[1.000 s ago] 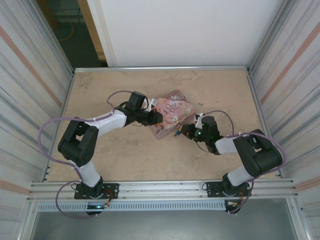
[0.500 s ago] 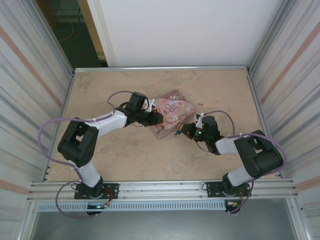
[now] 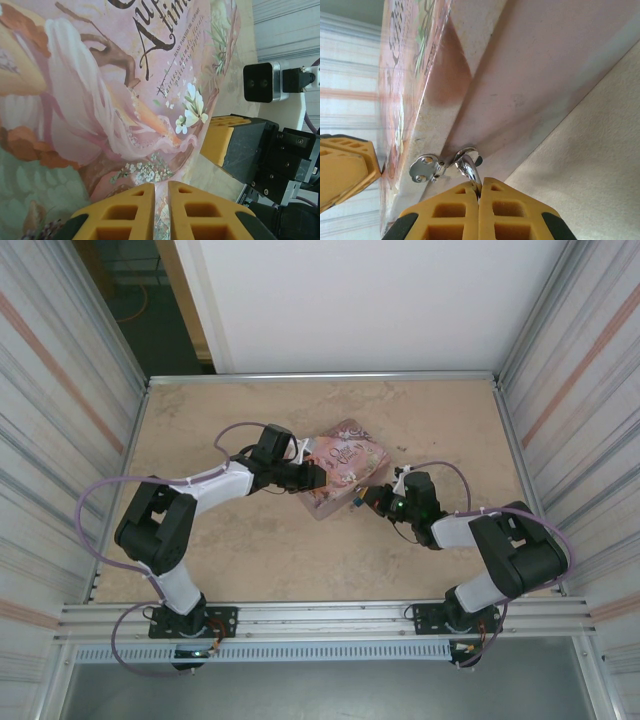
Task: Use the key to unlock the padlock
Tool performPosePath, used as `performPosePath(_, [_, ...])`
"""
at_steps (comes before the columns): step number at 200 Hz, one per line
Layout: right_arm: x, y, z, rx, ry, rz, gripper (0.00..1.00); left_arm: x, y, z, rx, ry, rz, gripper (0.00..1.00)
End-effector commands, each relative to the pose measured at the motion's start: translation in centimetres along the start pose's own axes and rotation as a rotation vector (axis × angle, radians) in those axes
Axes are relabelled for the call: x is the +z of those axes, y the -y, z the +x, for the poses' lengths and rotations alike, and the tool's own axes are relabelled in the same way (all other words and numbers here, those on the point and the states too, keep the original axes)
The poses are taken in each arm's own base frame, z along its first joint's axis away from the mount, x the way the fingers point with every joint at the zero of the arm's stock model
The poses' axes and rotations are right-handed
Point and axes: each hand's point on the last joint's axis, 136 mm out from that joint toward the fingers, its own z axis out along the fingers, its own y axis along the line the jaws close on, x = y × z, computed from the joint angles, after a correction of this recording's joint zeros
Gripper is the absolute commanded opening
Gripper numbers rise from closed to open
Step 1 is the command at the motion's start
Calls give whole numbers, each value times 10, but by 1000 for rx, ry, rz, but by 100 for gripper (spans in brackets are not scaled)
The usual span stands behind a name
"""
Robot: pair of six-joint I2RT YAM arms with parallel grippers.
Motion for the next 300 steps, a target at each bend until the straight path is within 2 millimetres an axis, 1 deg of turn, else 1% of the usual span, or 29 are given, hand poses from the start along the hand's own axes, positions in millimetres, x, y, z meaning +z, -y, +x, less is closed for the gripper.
performPosePath(1, [-5,-33,-31,-21,111,-86,0,6,-35,46,-116,-127,-116,16])
performPosePath(55, [-6,-35,-36,-11,131,-90,0,7,-34,46,-115,-127,-113,16])
performPosePath(84, [-7,-30,-37,-3,139,-75,0,7,-33,45,-114,-126,-113,16])
performPosePath(105, [-11,-27,-41,3,155,-68,0,6,-32,43,-110,-122,-113,16])
performPosePath(142, [-27,-22,-47,-13,182,-27,0,0,-19,30,-94,-96,-86,18])
performPosePath(191, [-63,-17,-57,-58,246,57,0,-17,13,1,-45,-25,-17,26])
performPosePath(206, [-72,-17,-58,-77,246,82,0,-24,25,-9,-10,10,10,31])
performPosePath(216, [-78,-22,-58,-106,237,87,0,-30,32,-16,15,38,23,35])
performPosePath(229, [-83,-28,-55,-150,212,99,0,-41,40,-24,50,74,30,37])
performPosePath(237, [-84,-27,-51,-168,184,116,0,-48,44,-28,69,97,32,39])
performPosePath(240, [-89,-35,-52,-185,191,100,0,-51,45,-29,78,106,32,40])
performPosePath(247, [-92,-38,-50,-200,176,100,0,-59,47,-32,94,129,29,42])
performPosePath(273, [-100,-47,-40,-231,129,92,0,-89,52,-38,150,222,7,51])
performPosePath(300, [-107,-50,-30,-215,73,104,0,-118,55,-37,205,317,-19,60])
